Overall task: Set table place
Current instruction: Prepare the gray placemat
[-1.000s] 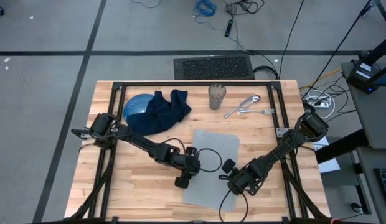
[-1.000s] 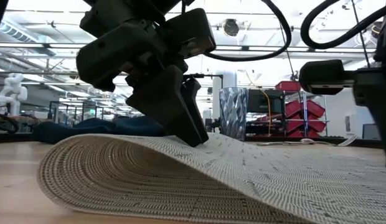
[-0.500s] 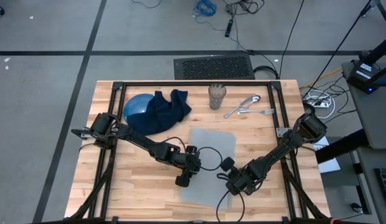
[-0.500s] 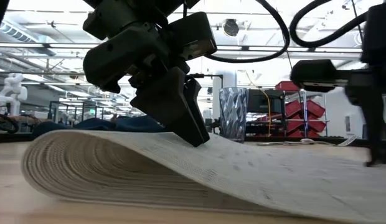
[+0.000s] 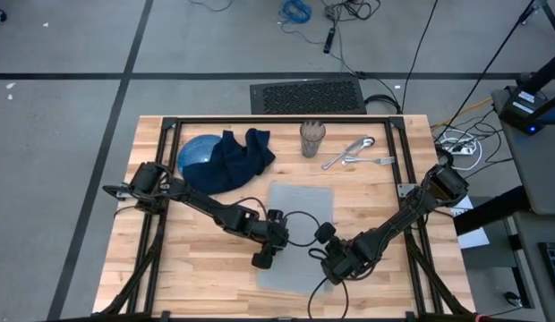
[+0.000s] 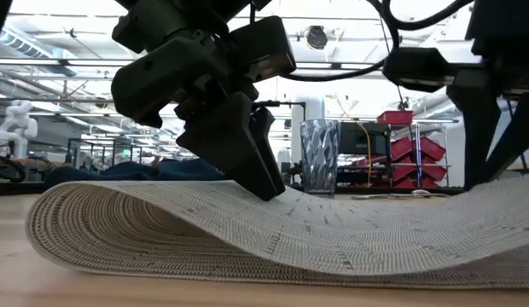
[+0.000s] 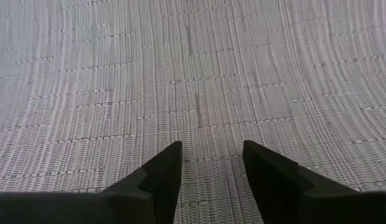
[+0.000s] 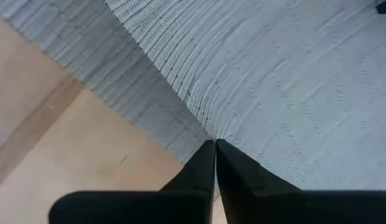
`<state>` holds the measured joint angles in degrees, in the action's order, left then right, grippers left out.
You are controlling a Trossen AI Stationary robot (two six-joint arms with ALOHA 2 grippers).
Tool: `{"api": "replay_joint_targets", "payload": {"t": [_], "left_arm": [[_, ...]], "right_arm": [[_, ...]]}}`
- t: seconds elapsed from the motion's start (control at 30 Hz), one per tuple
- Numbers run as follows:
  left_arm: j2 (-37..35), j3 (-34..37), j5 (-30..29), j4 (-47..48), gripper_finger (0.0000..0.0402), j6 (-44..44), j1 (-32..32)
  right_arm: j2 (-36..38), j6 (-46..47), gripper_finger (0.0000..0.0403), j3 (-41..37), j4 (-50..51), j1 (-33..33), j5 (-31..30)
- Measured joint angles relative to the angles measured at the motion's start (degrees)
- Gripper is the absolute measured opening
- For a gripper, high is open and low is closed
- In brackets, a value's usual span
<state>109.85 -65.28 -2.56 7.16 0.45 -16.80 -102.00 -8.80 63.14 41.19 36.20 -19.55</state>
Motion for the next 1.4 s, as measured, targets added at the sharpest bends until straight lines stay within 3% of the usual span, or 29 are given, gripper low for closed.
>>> {"api": "replay_joint_targets", "payload": {"t": [0.43,0.67,0.9,1.07,1.2,1.33,1.4], "left_arm": [[-13.26,-0.04,-14.22,14.74,0.0157,-0.32,-0.68],[-25.58,-0.07,-24.97,31.04,0.0157,-7.68,-3.84],[-37.0,-0.07,-31.51,42.76,0.0157,-18.31,-8.37],[-41.95,-0.07,-35.66,50.82,0.0157,-25.98,-11.79],[-43.3,-0.07,-37.33,55.15,0.0157,-31.52,-13.7],[-42.32,-0.04,-36.5,55.23,0.0157,-33.18,-15.36],[-40.94,-0.04,-35.25,54.21,0.0157,-33.18,-15.85]], "right_arm": [[0.22,-0.77,0.0,4.89,5.27,0.27,-10.87],[0.24,-5.45,0.0,8.76,5.29,-0.83,-17.63],[0.33,-15.27,0.0,11.86,-0.82,-4.34,-21.52],[0.33,-25.0,0.0,12.45,-10.17,-7.9,-20.77],[0.33,-28.51,0.0,12.45,-14.99,-11.65,-16.44],[0.33,-22.36,0.0,12.45,-8.9,-14.06,-8.62],[0.33,-18.38,0.0003,12.45,-2.82,-14.12,-1.01]]}}
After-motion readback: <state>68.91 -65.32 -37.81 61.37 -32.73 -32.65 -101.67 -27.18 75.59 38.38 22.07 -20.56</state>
